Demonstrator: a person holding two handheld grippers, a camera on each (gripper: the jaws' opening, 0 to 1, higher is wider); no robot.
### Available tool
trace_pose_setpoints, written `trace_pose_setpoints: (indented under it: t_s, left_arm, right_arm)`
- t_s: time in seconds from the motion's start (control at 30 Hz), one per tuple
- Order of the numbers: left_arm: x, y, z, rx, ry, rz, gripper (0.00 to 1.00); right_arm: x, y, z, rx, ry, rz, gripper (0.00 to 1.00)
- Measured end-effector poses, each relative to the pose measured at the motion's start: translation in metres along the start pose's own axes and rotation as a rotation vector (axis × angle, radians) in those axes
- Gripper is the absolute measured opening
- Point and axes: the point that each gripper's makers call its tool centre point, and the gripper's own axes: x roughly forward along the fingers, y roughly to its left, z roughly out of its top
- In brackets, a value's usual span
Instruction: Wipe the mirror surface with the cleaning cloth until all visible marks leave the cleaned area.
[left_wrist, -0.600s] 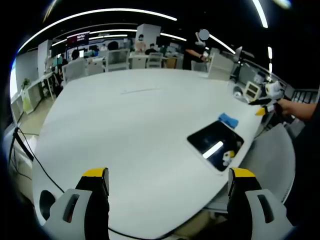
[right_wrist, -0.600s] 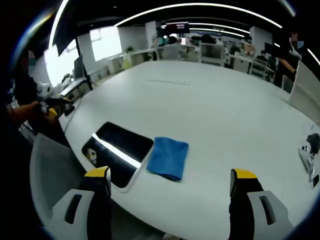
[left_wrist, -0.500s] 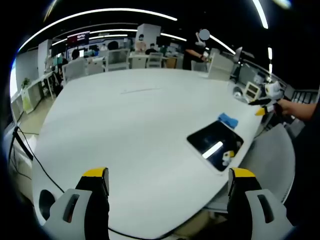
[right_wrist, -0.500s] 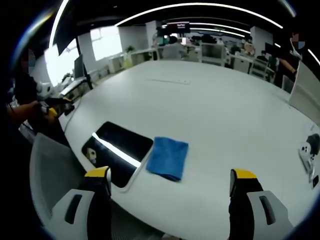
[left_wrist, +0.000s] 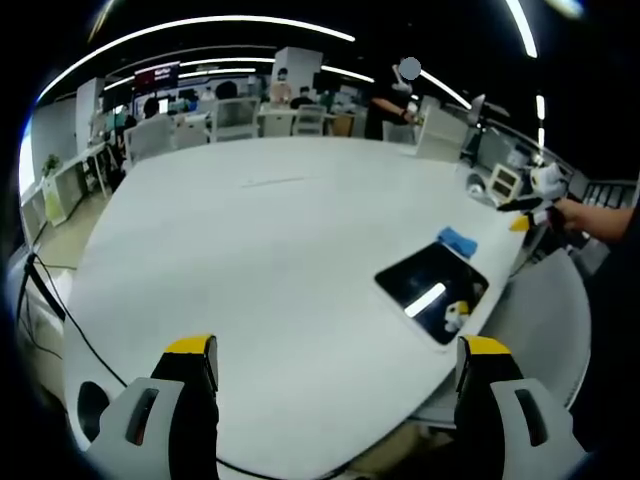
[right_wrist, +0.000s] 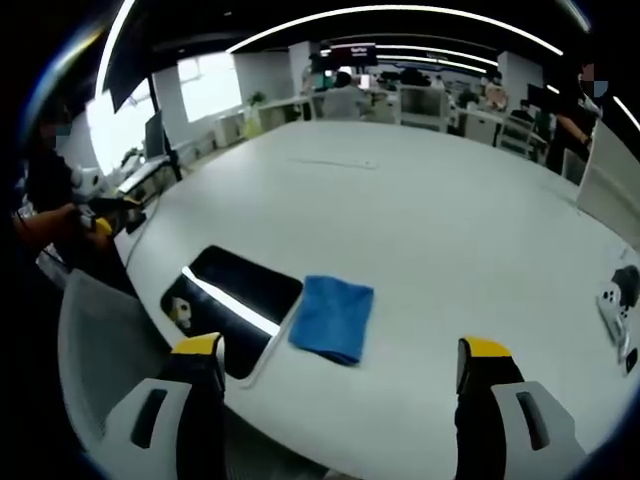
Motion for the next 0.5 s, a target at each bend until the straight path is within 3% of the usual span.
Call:
trace_pose_setpoints:
  t_s: [0.5]
  left_arm:
    - [0.0019,0.0026,0.0007,0.004,0.006,-0.001,1.00]
  right_arm:
    - [0.0032,-0.0011,0.0018,-0.005,0.017,-0.003,0.94]
